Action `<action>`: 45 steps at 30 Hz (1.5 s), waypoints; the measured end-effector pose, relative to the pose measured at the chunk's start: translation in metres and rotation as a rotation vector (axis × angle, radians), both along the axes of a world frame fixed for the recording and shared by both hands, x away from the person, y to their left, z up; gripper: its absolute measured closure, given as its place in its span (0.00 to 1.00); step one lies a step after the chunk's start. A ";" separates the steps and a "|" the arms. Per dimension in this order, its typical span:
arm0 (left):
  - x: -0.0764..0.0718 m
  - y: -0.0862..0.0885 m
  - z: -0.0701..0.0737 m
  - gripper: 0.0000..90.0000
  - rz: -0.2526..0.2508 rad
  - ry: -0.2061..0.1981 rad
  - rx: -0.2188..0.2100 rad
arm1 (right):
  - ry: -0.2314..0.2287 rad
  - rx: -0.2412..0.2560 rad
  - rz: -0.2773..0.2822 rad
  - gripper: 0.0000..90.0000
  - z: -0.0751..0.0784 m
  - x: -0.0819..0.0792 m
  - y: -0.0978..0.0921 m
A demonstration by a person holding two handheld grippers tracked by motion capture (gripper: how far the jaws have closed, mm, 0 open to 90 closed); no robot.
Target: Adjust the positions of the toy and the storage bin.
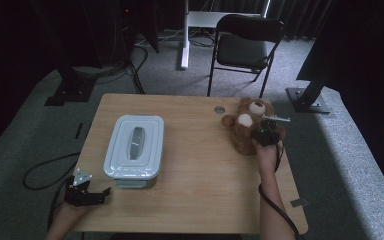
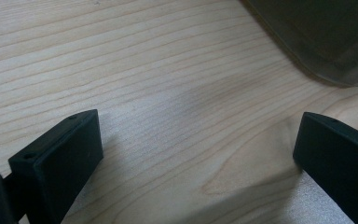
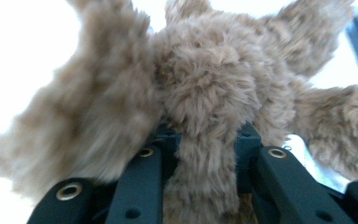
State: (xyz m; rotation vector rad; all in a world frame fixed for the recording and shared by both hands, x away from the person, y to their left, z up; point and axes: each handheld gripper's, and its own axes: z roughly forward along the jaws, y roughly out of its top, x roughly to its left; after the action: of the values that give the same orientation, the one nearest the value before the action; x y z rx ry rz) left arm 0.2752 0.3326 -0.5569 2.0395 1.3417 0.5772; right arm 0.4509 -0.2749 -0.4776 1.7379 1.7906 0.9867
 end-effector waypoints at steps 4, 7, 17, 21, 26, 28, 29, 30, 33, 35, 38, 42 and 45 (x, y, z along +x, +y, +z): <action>0.000 0.000 0.000 0.02 0.000 0.000 0.000 | -0.061 -0.037 0.021 0.80 0.014 0.005 -0.001; 0.000 0.000 0.000 0.02 0.000 0.000 0.000 | -0.095 -0.061 0.044 0.80 0.023 0.011 0.001; 0.000 0.000 0.000 0.02 -0.002 0.000 -0.001 | -0.012 -0.048 0.111 0.64 -0.006 0.029 -0.008; 0.000 0.000 0.000 0.02 -0.003 0.000 -0.001 | -0.009 -0.051 0.100 0.42 -0.002 0.026 -0.008; -0.001 0.000 0.000 0.02 -0.004 0.000 -0.001 | -0.006 0.010 0.087 0.26 0.003 0.020 -0.008; -0.001 0.000 0.000 0.02 -0.004 0.001 0.002 | -0.007 -0.003 0.088 0.18 0.006 0.016 -0.006; -0.001 0.000 0.000 0.02 -0.001 0.001 0.001 | -0.008 -0.009 0.104 0.14 0.008 0.015 -0.004; -0.001 0.000 0.000 0.02 0.000 0.001 0.000 | -0.012 -0.016 0.119 0.14 0.010 0.013 -0.001; 0.002 0.001 0.000 0.02 0.008 -0.002 0.006 | -0.048 -0.020 0.136 0.14 0.016 0.009 0.010; 0.004 0.002 0.001 0.02 0.020 -0.015 0.018 | -0.078 -0.022 0.138 0.14 0.020 0.006 0.019; 0.008 0.003 0.001 0.02 0.021 -0.018 0.002 | -0.095 0.005 0.197 0.14 0.024 0.003 0.034; 0.012 -0.001 0.006 0.02 0.013 0.020 -0.004 | -0.107 -0.005 0.271 0.14 0.024 -0.001 0.060; 0.015 -0.007 0.007 0.02 -0.008 -0.004 0.038 | -0.108 -0.009 0.310 0.14 0.020 -0.004 0.075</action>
State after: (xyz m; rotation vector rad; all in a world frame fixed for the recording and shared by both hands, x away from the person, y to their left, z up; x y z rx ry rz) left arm 0.2901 0.3258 -0.5495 2.0727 1.3290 0.6070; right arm 0.4472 -0.2001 -0.4577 1.3974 2.0280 1.1679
